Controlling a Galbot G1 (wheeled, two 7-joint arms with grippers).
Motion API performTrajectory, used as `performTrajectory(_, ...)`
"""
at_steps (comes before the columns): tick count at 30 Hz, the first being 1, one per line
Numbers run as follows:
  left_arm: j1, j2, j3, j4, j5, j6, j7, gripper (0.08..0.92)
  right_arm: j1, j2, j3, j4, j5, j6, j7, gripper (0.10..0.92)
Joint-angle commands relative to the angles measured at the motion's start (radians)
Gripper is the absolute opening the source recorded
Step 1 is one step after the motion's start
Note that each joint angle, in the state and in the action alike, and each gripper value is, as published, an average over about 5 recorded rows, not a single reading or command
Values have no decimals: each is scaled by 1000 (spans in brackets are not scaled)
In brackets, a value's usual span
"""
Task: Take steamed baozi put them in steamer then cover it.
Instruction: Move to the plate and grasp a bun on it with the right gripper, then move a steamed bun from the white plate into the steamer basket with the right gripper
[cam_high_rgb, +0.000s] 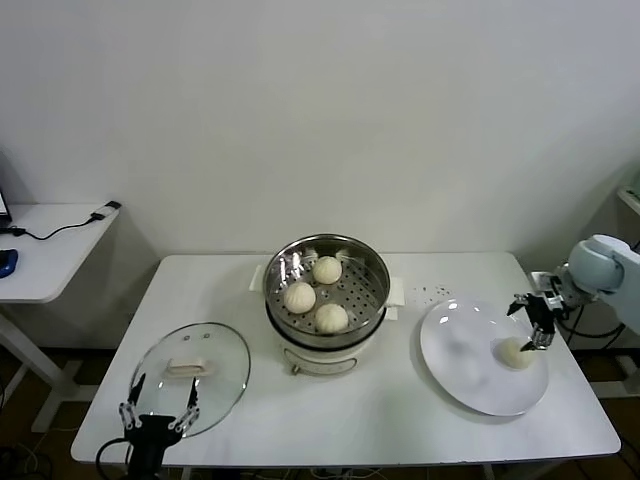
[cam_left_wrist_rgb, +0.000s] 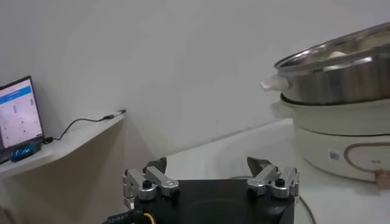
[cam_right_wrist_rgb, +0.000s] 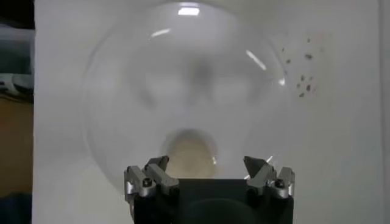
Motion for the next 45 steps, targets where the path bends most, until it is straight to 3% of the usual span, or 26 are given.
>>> performTrajectory(1,9,0,-4,1,2,-2,0,823,-129,31,102,-104,-93,-5,-15,823)
performTrajectory(23,12,-4,-10,8,7,-5,-1,823,-115,169,76,-209,-133,11,-18,819)
performTrajectory(32,9,-3,-10,10,6,-4,-1,823,-101,158,58,-211,-112,19,-25,710)
performTrajectory(38,13,-3,-9,4,6,-4,-1,823,-44,150,9,-194,-6,2,-23,688)
performTrajectory(45,19,0,-2,-2,5,-8,-1,823,305,187,-267,-162,295,-67,-6,679)
